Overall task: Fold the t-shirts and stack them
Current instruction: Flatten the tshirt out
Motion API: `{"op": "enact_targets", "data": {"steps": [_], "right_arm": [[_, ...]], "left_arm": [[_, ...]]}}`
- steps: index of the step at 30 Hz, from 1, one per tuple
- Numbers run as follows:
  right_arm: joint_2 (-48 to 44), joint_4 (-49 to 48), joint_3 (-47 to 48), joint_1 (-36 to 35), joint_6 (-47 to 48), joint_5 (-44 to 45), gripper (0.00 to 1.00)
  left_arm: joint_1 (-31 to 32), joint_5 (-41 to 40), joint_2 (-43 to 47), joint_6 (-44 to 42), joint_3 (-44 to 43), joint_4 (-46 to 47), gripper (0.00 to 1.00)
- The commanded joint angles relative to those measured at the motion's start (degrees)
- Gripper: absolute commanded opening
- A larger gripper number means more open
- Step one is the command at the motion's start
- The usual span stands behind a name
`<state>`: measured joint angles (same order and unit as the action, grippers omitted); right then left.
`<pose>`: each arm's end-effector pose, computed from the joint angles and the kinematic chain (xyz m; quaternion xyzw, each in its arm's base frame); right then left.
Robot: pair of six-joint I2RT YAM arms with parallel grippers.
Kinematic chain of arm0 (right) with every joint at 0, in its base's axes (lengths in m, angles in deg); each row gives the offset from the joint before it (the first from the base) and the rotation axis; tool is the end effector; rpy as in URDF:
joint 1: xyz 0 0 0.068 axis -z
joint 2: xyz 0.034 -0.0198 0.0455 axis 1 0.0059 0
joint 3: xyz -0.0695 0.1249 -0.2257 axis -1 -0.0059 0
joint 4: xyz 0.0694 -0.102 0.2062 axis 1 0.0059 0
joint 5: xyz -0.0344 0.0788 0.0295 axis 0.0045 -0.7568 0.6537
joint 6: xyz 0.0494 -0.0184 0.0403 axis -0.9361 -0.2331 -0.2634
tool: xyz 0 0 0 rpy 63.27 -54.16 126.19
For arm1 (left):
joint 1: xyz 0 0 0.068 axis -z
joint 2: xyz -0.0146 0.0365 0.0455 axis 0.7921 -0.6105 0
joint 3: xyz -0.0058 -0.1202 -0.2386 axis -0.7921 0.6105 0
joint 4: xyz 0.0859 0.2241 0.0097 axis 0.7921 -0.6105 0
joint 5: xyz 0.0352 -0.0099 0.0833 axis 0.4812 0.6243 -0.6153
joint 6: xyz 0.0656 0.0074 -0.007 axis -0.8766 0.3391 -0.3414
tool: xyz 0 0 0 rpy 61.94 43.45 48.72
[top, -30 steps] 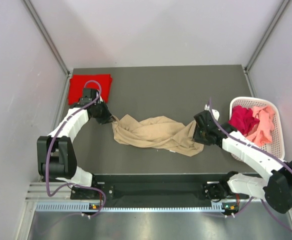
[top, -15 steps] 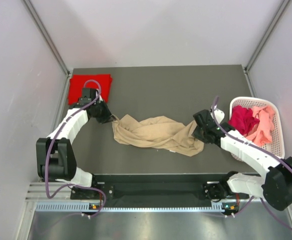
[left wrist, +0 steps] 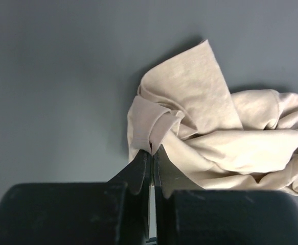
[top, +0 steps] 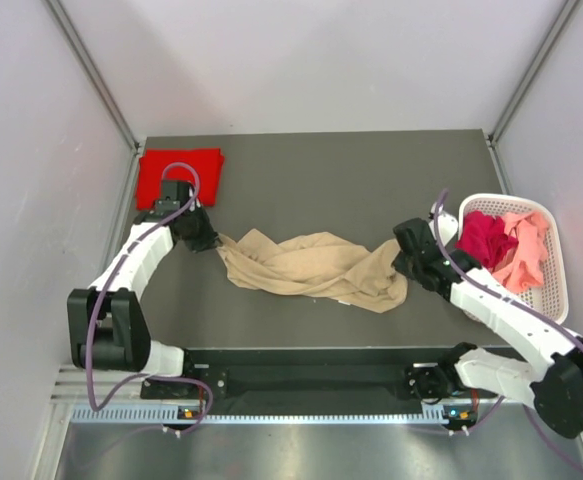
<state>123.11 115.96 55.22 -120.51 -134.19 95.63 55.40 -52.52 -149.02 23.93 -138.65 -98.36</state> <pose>0.1851 0.0837 0.2276 0.2555 0.8909 0.0510 0.3720 0.2777 -0.0256 0.2321 -0.1942 0.9335 -0.1756 0.2451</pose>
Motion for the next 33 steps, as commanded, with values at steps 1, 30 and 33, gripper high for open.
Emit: {"op": "enact_targets", "data": {"steps": [1, 30, 33], "right_arm": [[-4.4, 2.8, 3.4, 0.8, 2.9, 4.1, 0.00], [-15.3, 14.0, 62.6, 12.2, 21.9, -7.4, 0.00], [-20.9, 9.7, 59.7, 12.2, 19.0, -13.0, 0.00]], "left_arm": [[-0.3, -3.8, 3.9, -1.9, -2.6, -3.4, 0.00], [-0.5, -8.1, 24.8, 13.5, -45.7, -14.6, 0.00], [-0.5, -4.9, 28.4, 15.3, -46.0, -14.6, 0.00]]}}
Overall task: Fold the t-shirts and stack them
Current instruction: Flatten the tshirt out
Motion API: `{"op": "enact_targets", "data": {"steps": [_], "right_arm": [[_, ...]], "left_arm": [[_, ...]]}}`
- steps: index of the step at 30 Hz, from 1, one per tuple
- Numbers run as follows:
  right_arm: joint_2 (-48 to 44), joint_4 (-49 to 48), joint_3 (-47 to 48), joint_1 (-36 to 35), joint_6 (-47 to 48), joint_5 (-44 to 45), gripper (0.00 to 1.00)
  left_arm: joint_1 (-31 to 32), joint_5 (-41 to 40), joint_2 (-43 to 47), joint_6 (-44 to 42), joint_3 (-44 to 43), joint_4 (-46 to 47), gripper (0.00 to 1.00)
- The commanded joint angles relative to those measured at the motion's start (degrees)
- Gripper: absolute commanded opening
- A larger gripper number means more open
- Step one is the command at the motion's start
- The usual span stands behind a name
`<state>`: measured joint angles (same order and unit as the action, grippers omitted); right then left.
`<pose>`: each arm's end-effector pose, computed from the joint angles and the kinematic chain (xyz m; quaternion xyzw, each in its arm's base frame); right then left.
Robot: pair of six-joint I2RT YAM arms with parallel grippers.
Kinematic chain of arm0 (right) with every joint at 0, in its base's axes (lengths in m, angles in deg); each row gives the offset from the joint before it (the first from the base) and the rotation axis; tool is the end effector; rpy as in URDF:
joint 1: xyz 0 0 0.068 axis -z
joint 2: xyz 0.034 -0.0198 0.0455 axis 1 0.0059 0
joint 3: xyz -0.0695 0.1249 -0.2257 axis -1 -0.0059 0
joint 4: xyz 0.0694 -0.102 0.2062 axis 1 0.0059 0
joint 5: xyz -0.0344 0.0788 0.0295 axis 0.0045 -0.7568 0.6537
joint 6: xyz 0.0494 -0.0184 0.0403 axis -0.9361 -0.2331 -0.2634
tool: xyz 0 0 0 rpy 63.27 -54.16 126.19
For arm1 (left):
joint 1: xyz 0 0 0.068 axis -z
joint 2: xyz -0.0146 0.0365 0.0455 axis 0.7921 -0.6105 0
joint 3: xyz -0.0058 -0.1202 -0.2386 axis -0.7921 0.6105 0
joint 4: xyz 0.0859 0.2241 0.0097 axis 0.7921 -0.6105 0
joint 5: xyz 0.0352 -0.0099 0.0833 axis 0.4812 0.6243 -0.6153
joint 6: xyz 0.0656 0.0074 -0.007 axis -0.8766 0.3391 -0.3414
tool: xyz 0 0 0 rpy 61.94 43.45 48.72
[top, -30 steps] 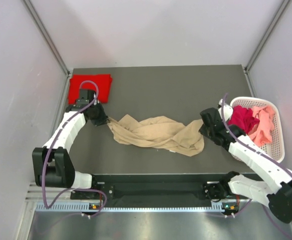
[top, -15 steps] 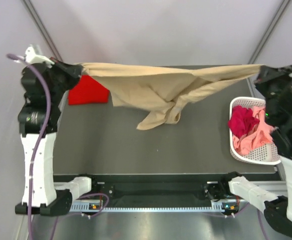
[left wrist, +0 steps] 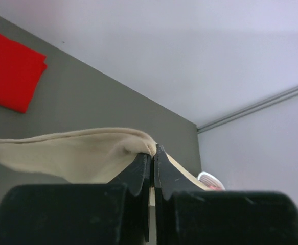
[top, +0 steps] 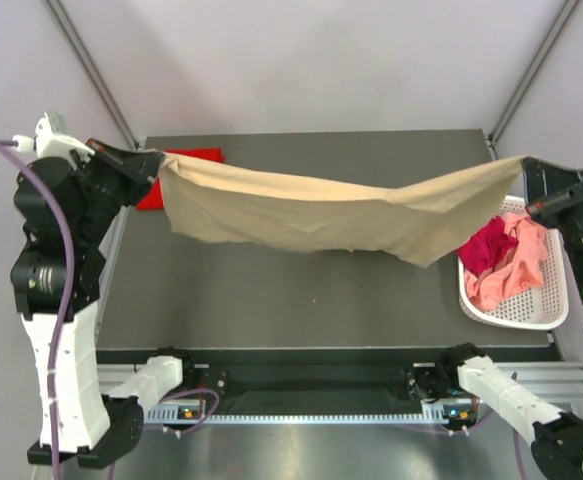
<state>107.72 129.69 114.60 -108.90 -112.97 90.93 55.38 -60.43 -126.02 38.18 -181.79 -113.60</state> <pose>0.0458 -0.0042 0.5357 0.2147 0.6237 0.2164 0.7198 0.1319 -0.0107 0.5164 -0.2403 0.7020 -0.2920 0.6035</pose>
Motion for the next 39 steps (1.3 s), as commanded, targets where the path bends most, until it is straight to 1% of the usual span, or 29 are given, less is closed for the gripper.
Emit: {"op": "enact_targets", "data": {"steps": [1, 2, 4, 7, 10, 13, 14, 16, 17, 19, 20, 21, 22, 23, 24, 25, 26, 27, 28, 29, 30, 31, 32, 33, 34, 36, 37, 39], "right_arm": [[-6.8, -5.0, -1.4, 0.5, -3.7, -9.1, 0.00], [-8.5, -5.3, -1.5, 0.6, -4.4, -9.4, 0.00], [-8.8, -4.5, 0.1, 0.5, -4.6, -8.6, 0.00], [-4.1, -2.5, 3.1, 0.6, -1.6, -7.8, 0.00], [-0.9, -2.0, 2.6, 0.6, 0.7, -7.2, 0.00], [2.7, -5.9, -0.7, 0.6, 3.1, -5.2, 0.00], [5.3, -8.5, -1.1, 0.6, 4.0, -4.5, 0.00], [8.5, -11.2, -1.3, 0.5, 6.1, -2.7, 0.00], [12.2, -14.4, -1.1, 0.7, 6.9, -2.3, 0.00], [16.1, -18.2, -0.3, 1.0, 9.0, -2.4, 0.00], [20.9, -21.2, 0.6, 1.5, 9.7, -2.8, 0.00], [23.5, -21.8, 4.1, 2.8, 10.4, -2.9, 0.00], [26.6, -22.1, 6.7, 3.5, 10.6, -3.0, 0.00], [32.6, -22.5, 9.4, 4.4, 10.6, -3.3, 0.00], [35.6, -22.8, 16.0, 6.7, 9.9, -6.1, 0.00], [38.5, -22.8, 20.0, 7.9, 9.1, -7.7, 0.00], [44.0, -22.7, 24.3, 9.1, 8.3, -9.2, 0.00], [46.4, -22.0, 33.0, 11.5, 6.4, -12.3, 0.00], [50.3, -21.9, 37.3, 12.7, 5.1, -14.1, 0.00], [51.5, -22.1, 40.5, 13.9, 4.1, -17.5, 0.00], [52.0, -22.7, 43.7, 15.9, 2.2, -18.5, 0.00], [50.8, -24.0, 43.4, 17.0, 1.1, -19.4, 0.00], [49.5, -24.8, 40.5, 18.2, -0.2, -21.1, 0.00], [47.9, -25.7, 38.3, 21.1, -2.0, -23.2, 0.00], [44.8, -26.5, 36.3, 22.0, -2.4, -23.8, 0.00], [41.6, -26.3, 30.7, 24.6, -3.9, -25.2, 0.00], [39.1, -26.3, 29.0, 25.5, -4.5, -26.6, 0.00], [36.7, -25.7, 24.2, 26.7, -3.3, -29.3, 0.00]], "left_arm": [[-0.5, 3.4, 5.9, 1.8, -3.1, -0.2, 0.00], [-0.5, 3.9, 6.5, 2.0, -3.2, -0.6, 0.00], [-0.4, 5.6, 6.2, 2.4, -3.4, -1.8, 0.00], [-0.4, 7.8, 5.0, 3.0, -1.5, -0.2, 0.00], [-0.4, 8.8, 3.1, 2.9, 0.3, 1.3, 0.00], [-0.4, 8.7, -0.6, 2.5, 1.7, 4.6, 0.00], [-0.4, 8.7, -3.4, 2.4, 1.8, 5.5, 0.00], [-0.5, 9.0, -6.6, 2.5, 2.2, 9.9, 0.00], [-0.5, 9.5, -9.4, 3.0, 3.2, 12.5, 0.00], [-0.5, 9.6, -12.7, 4.5, 3.4, 19.2, 0.00], [-0.5, 10.0, -16.3, 5.1, 3.2, 21.5, 0.00], [-0.5, 10.1, -18.2, 6.4, 3.1, 27.0, 0.00], [-0.5, 10.3, -22.1, 7.3, 2.6, 29.4, 0.00], [-0.5, 10.9, -24.1, 8.0, 0.5, 31.5, 0.00], [-0.5, 11.0, -25.9, 9.5, -0.8, 34.0, 0.00], [-0.5, 11.0, -27.8, 10.3, -2.6, 36.8, 0.00], [-0.6, 11.1, -31.4, 10.7, -7.1, 37.9, 0.00], [-0.7, 10.5, -33.0, 11.6, -9.5, 38.3, 0.00], [-1.1, 10.6, -35.8, 12.2, -11.9, 38.4, 0.00], [-1.4, 10.9, -37.2, 12.7, -16.5, 38.4, 0.00], [-1.7, 12.2, -38.4, 13.9, -18.9, 38.4, 0.00], [-2.1, 12.9, -40.4, 14.3, -21.2, 38.1, 0.00], [-2.2, 13.4, -41.1, 14.4, -24.9, 38.3, 0.00], [-2.4, 14.0, -41.5, 13.7, -26.3, 38.1, 0.00], [-2.5, 13.9, -41.3, 13.2, -27.3, 37.8, 0.00], [-2.5, 12.9, -39.6, 11.8, -26.4, 37.1, 0.00], [-2.5, 12.3, -37.4, 11.5, -25.2, 37.1, 0.00], [-2.5, 12.6, -34.6, 11.0, -18.4, 38.8, 0.00]]}}
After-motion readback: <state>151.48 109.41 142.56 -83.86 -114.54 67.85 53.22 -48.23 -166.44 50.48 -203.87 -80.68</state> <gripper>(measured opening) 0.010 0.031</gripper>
